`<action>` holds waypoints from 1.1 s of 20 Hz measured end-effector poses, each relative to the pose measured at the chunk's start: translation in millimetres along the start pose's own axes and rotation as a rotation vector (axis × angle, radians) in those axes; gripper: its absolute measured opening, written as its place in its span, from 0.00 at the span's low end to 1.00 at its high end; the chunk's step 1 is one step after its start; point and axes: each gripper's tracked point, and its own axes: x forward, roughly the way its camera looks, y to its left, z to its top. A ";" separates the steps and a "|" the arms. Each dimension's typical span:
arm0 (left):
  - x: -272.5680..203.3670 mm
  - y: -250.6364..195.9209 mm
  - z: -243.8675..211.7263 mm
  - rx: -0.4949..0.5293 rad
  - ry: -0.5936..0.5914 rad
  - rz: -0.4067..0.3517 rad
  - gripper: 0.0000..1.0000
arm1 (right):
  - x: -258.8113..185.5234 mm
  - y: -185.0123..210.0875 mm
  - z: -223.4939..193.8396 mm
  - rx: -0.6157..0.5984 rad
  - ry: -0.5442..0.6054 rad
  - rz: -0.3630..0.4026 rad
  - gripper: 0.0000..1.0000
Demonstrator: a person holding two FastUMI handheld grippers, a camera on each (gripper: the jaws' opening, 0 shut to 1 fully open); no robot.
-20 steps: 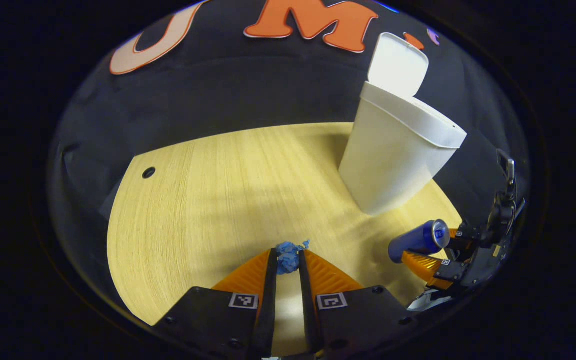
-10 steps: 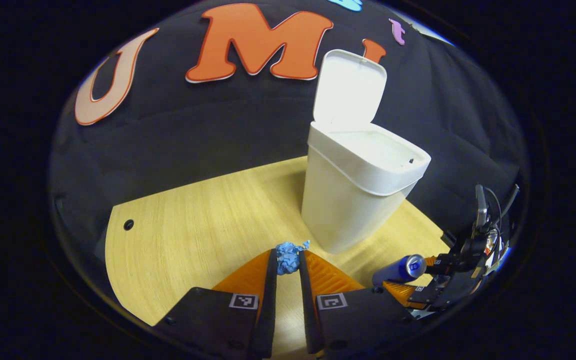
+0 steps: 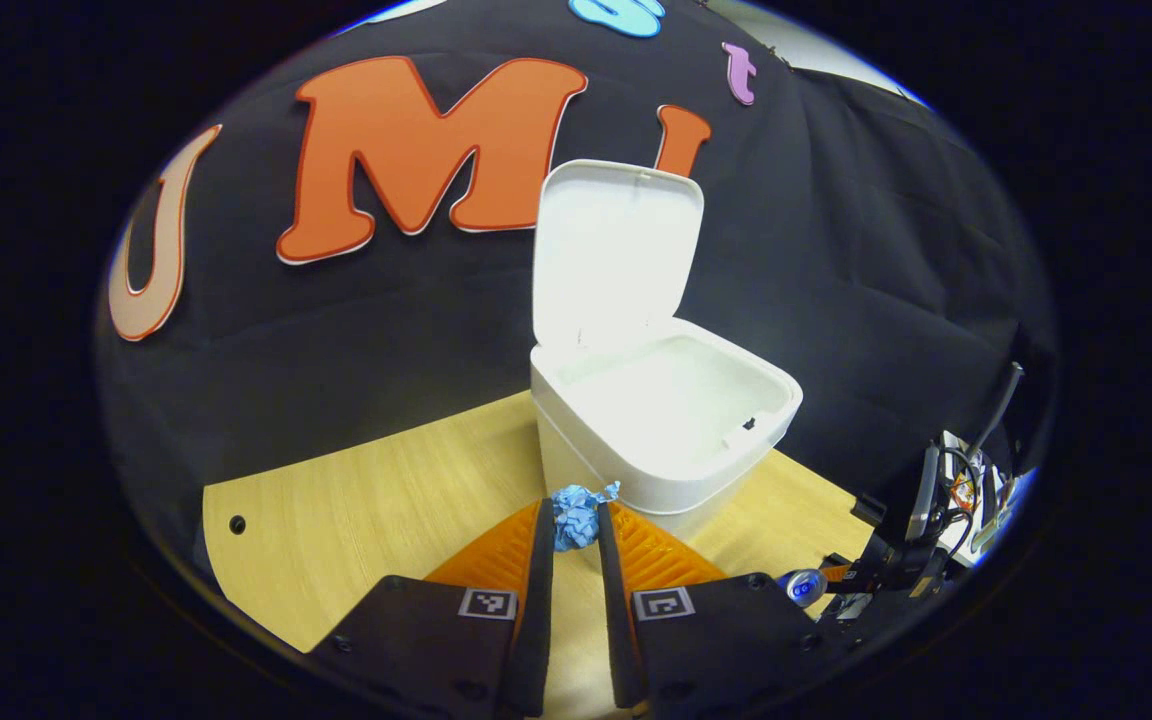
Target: Press the lid of the desktop garbage bin to open it, pick up the crumpled paper on the desktop and throw it into the bin, then pick up the pop can on the desktop and drop it into the bin, and finally close the garbage bin lid.
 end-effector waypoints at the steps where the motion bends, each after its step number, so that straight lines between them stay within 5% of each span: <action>1: 1.5 -5.3 7.6 0.007 -0.012 -0.008 0.29 | 0.8 -0.1 0.0 0.006 -0.002 -0.007 0.80; 9: 21.7 -33.7 48.7 0.050 -0.073 -0.031 0.28 | -0.2 -1.7 -0.6 0.052 -0.005 -0.044 0.80; 22: 61.0 -56.8 52.5 0.044 -0.036 -0.019 0.33 | -4.6 -19.1 -2.2 0.156 -0.006 -0.125 0.80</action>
